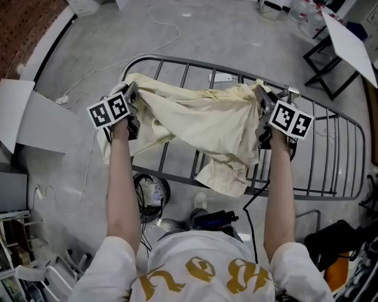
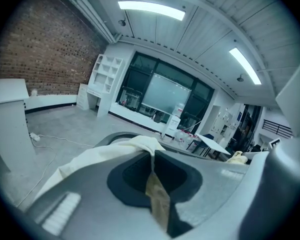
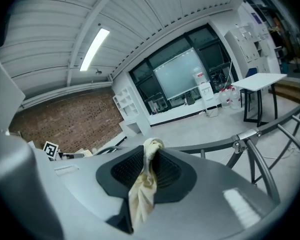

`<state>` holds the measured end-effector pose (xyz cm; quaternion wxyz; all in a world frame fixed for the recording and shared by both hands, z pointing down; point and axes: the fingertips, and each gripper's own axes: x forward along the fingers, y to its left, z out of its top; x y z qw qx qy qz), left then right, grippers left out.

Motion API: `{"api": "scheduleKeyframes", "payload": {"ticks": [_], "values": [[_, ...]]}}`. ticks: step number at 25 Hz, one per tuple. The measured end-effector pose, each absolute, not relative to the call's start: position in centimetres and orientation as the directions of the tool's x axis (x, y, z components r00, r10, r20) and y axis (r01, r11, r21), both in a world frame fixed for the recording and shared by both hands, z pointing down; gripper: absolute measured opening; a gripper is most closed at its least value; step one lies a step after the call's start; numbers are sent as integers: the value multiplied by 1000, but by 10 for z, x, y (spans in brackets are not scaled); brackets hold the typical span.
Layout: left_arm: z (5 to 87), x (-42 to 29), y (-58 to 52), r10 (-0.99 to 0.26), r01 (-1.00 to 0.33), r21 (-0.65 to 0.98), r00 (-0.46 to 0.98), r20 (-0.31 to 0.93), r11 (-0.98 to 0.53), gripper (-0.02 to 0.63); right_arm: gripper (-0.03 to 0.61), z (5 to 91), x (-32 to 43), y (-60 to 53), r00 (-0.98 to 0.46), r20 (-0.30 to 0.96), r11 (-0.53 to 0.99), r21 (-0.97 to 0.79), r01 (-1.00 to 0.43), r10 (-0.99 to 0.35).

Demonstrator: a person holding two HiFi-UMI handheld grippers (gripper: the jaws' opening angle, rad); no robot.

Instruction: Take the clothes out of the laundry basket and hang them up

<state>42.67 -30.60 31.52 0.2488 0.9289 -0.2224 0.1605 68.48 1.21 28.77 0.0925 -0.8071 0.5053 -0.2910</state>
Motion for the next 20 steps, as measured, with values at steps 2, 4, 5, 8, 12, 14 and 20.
{"api": "scheduleKeyframes", "payload": {"ticks": [2, 4, 5, 8, 12, 14, 20], "values": [[319, 427, -307, -343, -503, 378, 843, 415, -777, 28, 84, 298, 684, 12, 305, 411, -478, -431, -765, -859], [324, 428, -307, -345, -509, 366, 836, 427, -779, 29, 95, 306, 685, 14, 305, 437, -493, -422, -761, -846], [327, 428, -306, -345, -511, 359, 832, 436, -781, 31, 97, 310, 685, 15, 306, 447, -499, -419, -758, -840], [332, 429, -306, -349, -521, 322, 815, 463, -790, 37, 116, 319, 682, 14, 284, 483, -502, -414, -759, -828], [336, 427, -305, -360, -532, 279, 796, 486, -800, 46, 162, 328, 678, 19, 279, 529, -519, -382, -765, -802], [337, 426, -304, -360, -533, 266, 790, 496, -803, 64, 174, 329, 675, 22, 292, 538, -528, -357, -770, -791], [332, 421, -296, -380, -536, 219, 781, 496, -815, 211, 265, 331, 670, 34, 319, 558, -552, -316, -772, -766]]}}
